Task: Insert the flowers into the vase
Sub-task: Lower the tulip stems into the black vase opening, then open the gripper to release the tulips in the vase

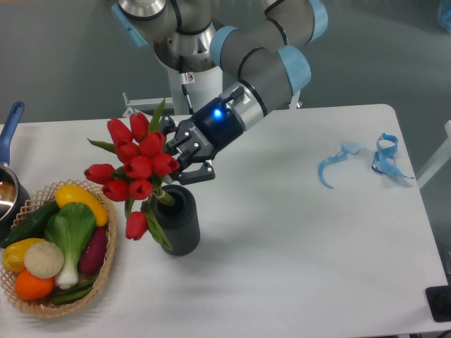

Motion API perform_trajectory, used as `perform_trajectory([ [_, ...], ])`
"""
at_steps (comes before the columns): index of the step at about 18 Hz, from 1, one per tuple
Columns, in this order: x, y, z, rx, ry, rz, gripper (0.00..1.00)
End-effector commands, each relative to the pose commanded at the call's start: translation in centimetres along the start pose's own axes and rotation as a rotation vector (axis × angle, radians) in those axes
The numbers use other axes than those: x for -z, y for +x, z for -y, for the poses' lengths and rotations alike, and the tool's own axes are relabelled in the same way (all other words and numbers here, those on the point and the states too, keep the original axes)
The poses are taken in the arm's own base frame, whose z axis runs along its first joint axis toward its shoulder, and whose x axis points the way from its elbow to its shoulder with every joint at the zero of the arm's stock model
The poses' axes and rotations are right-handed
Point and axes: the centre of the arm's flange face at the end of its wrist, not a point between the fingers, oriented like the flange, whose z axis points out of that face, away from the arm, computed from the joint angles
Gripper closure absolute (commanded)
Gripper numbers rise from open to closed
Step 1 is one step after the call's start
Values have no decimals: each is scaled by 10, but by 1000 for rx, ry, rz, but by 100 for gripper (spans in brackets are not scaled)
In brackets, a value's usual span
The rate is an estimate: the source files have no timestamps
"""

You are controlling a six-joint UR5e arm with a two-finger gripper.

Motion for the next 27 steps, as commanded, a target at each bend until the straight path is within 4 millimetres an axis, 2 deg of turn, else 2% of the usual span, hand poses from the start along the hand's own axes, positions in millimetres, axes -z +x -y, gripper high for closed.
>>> perform_trajectory([
  [13,-7,-18,-42,1,-14,-9,66],
  [22,-10,-17,-55,12,-17,-14,59],
  [24,-9,-19,-56,0,-18,-13,28],
  [26,-9,-19,-57,-1,-17,-14,23],
  [27,-9,-19,-57,-1,-19,-14,12],
])
